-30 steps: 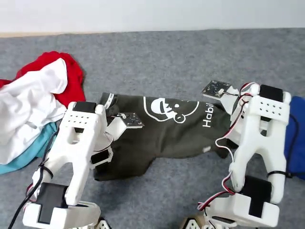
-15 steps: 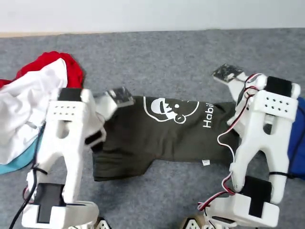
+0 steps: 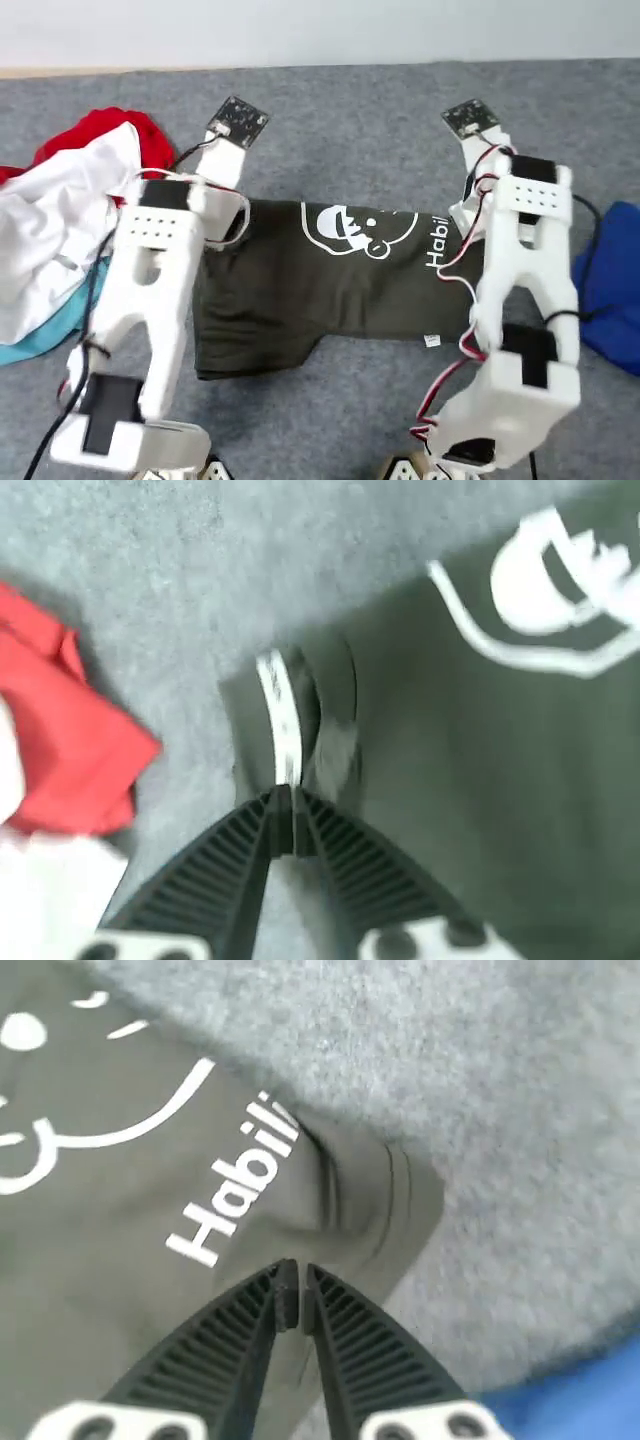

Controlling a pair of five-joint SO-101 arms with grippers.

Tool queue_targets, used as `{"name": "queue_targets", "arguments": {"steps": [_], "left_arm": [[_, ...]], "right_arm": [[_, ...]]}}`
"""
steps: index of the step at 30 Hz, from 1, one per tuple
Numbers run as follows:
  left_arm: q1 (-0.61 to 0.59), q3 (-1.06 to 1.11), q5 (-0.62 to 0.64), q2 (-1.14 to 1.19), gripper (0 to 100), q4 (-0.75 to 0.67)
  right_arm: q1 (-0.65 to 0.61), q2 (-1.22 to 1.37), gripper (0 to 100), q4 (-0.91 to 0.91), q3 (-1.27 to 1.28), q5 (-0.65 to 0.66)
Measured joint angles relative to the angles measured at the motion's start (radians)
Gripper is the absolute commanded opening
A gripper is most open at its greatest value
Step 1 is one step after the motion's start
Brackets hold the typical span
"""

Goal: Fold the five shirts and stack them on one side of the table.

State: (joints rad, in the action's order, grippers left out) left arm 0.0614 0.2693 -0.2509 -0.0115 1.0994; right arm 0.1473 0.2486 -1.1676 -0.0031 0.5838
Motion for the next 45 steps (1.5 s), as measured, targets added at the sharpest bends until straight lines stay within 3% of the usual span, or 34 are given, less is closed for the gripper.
{"name": "queue_targets", "arguments": {"steps": [7, 14, 20, 27, 35, 41, 45], "left_arm": [[0.003, -0.130, 0.040, 0.333, 1, -0.054], [-0.008, -0.423, 0.041, 0.617, 1, 0.095], [-0.091, -0.677, 0.044, 0.767, 1, 0.203], [-0.143, -0.864, -0.034, 0.824, 1, 0.390], [-0.120, -1.137, -0.049, 0.824, 1, 0.588], [-0.078, -1.292, -0.051, 0.824, 1, 0.626], [-0.071, -1.320, -0.049, 0.842, 1, 0.626]], "right_arm": [[0.002, 0.161, 0.9, 0.132, 0.000, 0.000], [0.044, 0.252, 0.9, 0.239, -0.026, 0.000], [0.120, 0.354, 0.9, 0.236, -0.178, -0.002], [0.172, 0.400, 0.9, 0.049, -0.382, -0.002], [0.155, 0.400, 0.9, -0.203, -0.640, 0.000], [0.097, 0.400, 0.9, -0.330, -0.763, 0.000], [0.071, 0.446, 0.9, -0.321, -0.796, 0.000]]}}
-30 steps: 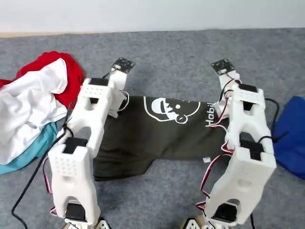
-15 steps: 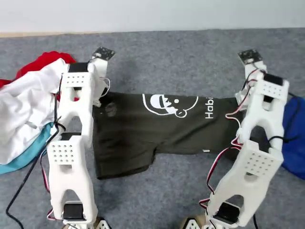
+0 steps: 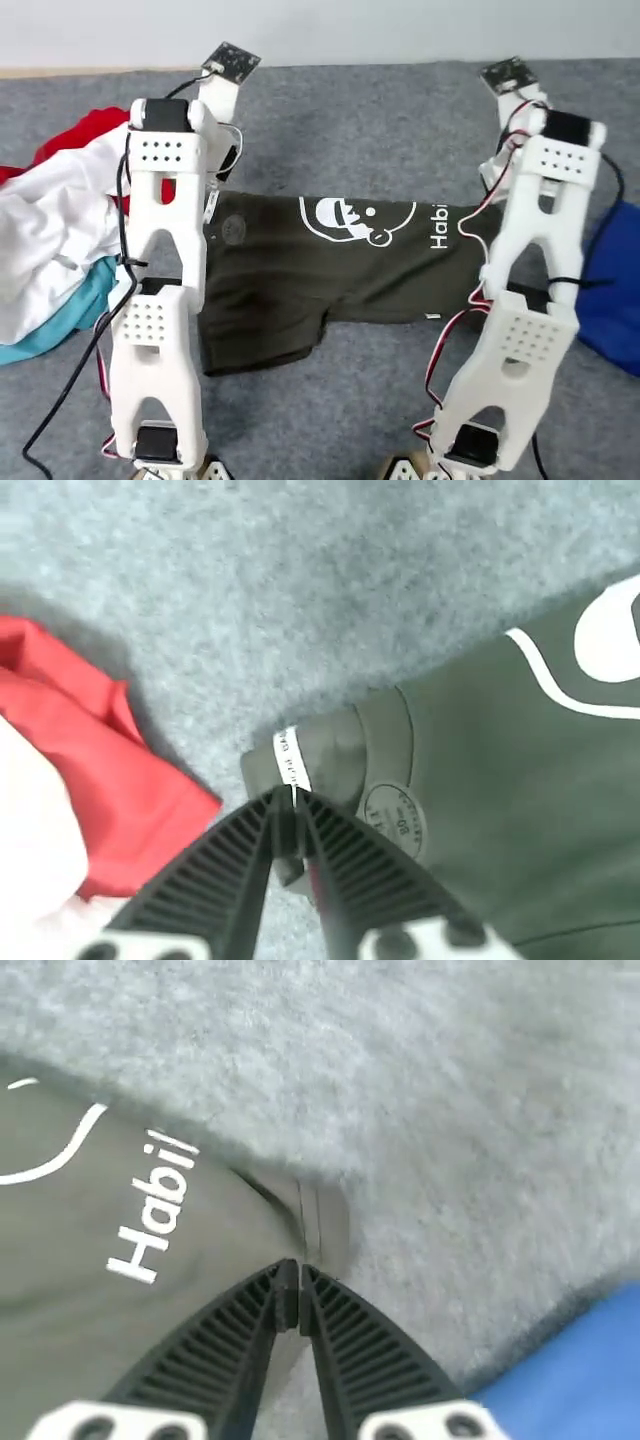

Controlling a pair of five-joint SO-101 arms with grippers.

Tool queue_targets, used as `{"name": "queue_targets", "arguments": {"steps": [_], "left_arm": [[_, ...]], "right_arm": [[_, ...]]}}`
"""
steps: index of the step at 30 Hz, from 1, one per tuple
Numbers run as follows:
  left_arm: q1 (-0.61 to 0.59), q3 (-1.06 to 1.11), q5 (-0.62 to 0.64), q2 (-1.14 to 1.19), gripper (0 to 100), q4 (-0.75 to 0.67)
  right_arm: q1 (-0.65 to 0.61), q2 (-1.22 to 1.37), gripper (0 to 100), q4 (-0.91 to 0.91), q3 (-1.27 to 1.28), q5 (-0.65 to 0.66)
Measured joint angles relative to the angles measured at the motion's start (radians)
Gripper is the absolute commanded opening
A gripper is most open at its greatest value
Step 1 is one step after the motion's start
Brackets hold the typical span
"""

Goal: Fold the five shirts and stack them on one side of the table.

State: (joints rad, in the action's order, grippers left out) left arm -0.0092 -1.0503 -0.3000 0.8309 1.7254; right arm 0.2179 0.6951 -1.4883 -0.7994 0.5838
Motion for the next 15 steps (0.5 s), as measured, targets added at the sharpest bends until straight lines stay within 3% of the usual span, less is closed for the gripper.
{"name": "queue_targets", "arguments": {"steps": [9, 15], "left_arm": [[0.000, 0.032, 0.009, 0.229, 1, -0.100], [-0.054, 0.028, 0.009, 0.255, 1, -0.094]], "right_arm": [[0.000, 0.262, 0.9, 0.249, -0.002, 0.000], [0.032, 0.315, 0.9, 0.239, -0.089, -0.002]]}}
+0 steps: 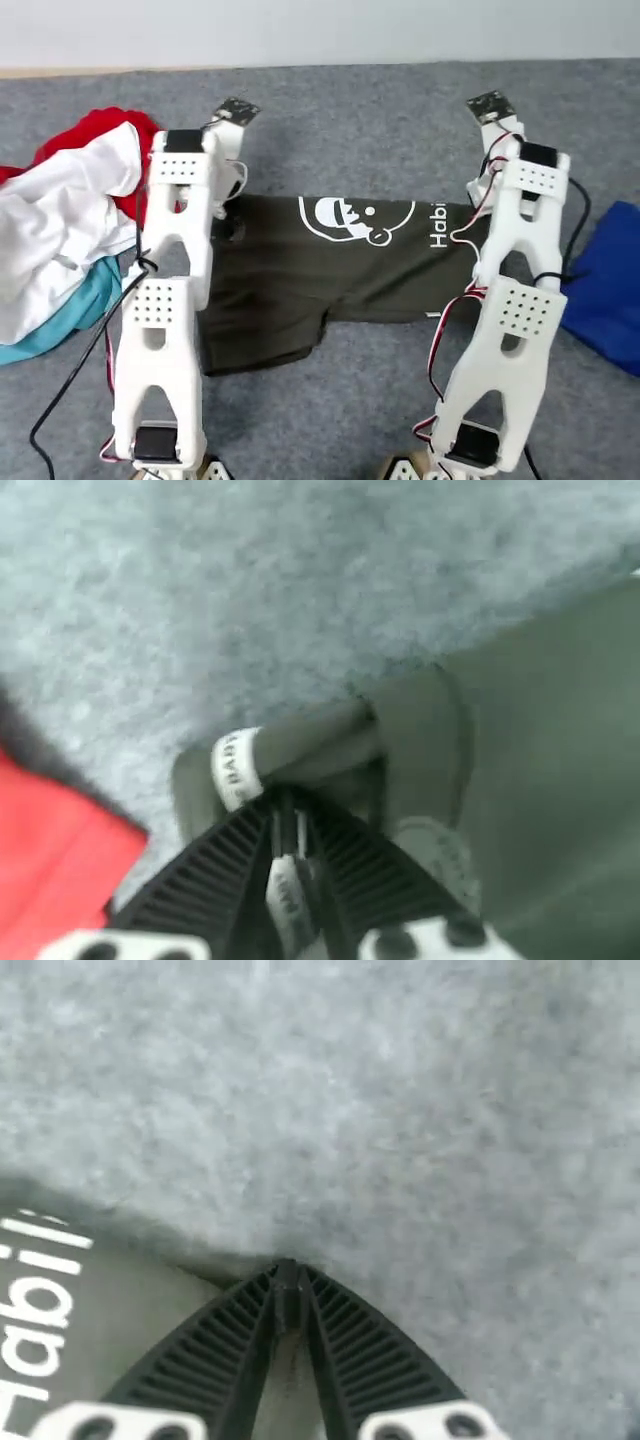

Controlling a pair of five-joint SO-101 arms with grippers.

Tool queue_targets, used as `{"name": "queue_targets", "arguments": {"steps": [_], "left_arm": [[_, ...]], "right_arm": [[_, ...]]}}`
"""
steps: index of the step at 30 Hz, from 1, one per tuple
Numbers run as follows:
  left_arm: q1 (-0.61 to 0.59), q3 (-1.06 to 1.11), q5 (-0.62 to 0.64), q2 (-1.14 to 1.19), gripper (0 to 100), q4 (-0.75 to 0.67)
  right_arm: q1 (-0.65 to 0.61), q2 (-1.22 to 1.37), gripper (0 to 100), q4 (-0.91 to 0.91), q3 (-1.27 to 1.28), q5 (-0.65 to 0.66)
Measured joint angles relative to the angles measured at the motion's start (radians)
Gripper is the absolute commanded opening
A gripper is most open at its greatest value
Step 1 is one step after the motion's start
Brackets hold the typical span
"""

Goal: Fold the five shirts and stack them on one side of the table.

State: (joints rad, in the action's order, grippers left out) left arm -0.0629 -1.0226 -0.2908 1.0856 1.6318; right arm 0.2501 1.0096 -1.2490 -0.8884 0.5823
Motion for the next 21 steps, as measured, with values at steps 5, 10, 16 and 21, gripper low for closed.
{"name": "queue_targets", "arguments": {"steps": [5, 10, 16, 21], "left_arm": [[-0.035, -0.025, 0.000, 0.000, 1, 0.038], [-0.035, -0.146, 0.002, 0.000, 1, 0.087], [0.026, -0.322, 0.000, 0.000, 1, 0.095], [0.046, -0.457, 0.060, -0.002, 1, 0.098]], "right_arm": [[0.058, 0.003, 0.9, -0.104, -0.087, 0.000], [0.078, 0.003, 0.9, -0.249, -0.236, 0.002], [0.080, 0.003, 0.9, -0.396, -0.445, 0.002], [0.055, 0.003, 0.9, -0.505, -0.605, 0.002]]}}
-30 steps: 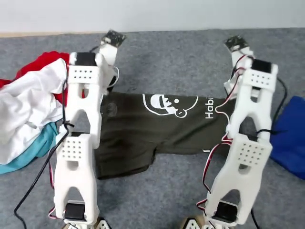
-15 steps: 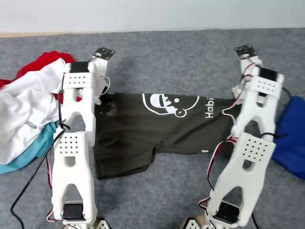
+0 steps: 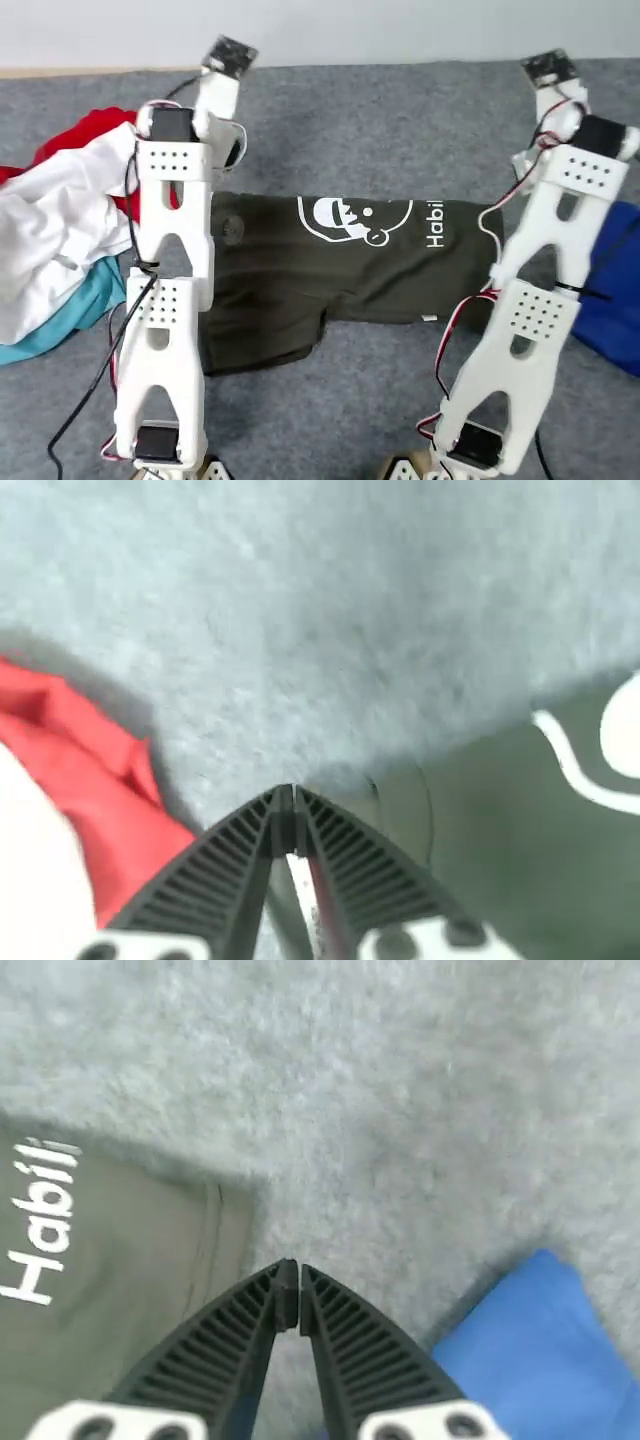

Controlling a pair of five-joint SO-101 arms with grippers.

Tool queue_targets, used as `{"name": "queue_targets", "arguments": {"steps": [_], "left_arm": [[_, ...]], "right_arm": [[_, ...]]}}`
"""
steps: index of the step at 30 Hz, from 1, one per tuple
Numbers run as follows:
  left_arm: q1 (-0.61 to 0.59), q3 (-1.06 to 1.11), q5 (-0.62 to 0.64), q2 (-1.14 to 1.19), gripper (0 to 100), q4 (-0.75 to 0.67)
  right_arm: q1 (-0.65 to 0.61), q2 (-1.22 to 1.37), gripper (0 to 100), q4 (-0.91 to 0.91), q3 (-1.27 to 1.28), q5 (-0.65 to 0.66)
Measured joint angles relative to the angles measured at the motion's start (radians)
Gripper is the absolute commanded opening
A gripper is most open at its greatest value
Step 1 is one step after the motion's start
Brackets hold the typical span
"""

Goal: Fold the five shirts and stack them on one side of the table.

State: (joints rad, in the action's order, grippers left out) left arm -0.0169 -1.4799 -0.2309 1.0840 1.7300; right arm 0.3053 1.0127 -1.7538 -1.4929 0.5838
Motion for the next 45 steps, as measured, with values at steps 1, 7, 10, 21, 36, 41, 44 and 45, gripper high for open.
{"name": "queue_targets", "arguments": {"steps": [1, 7, 10, 21, 36, 41, 44, 45], "left_arm": [[-0.003, -0.011, 0.014, -0.009, 1, 0.002], [-0.012, 0.051, 0.032, -0.161, 1, 0.003], [-0.066, 0.164, 0.032, -0.258, 1, 0.003], [-0.511, 0.486, -0.020, -0.451, 1, 0.003], [-0.792, 0.496, -0.100, -0.376, 1, 0.003], [-0.813, 0.496, -0.114, -0.354, 1, 0.003], [-0.813, 0.496, -0.133, -0.354, 1, 0.003], [-0.813, 0.496, -0.137, -0.354, 1, 0.003]], "right_arm": [[-0.006, 0.000, 0.9, 0.000, -0.021, 0.000], [-0.028, -0.002, 0.9, 0.000, -0.069, 0.000], [-0.044, -0.026, 0.9, 0.000, -0.044, 0.000], [-0.250, -0.480, 0.9, -0.002, 0.644, 0.000], [-0.852, -0.796, 16.5, 0.109, 1.384, 0.058], [-1.005, -0.796, 22.4, 0.247, 1.507, 0.043], [-1.091, -0.796, 23.1, 0.293, 1.557, 0.031], [-1.120, -0.796, 23.1, 0.299, 1.562, 0.031]]}}
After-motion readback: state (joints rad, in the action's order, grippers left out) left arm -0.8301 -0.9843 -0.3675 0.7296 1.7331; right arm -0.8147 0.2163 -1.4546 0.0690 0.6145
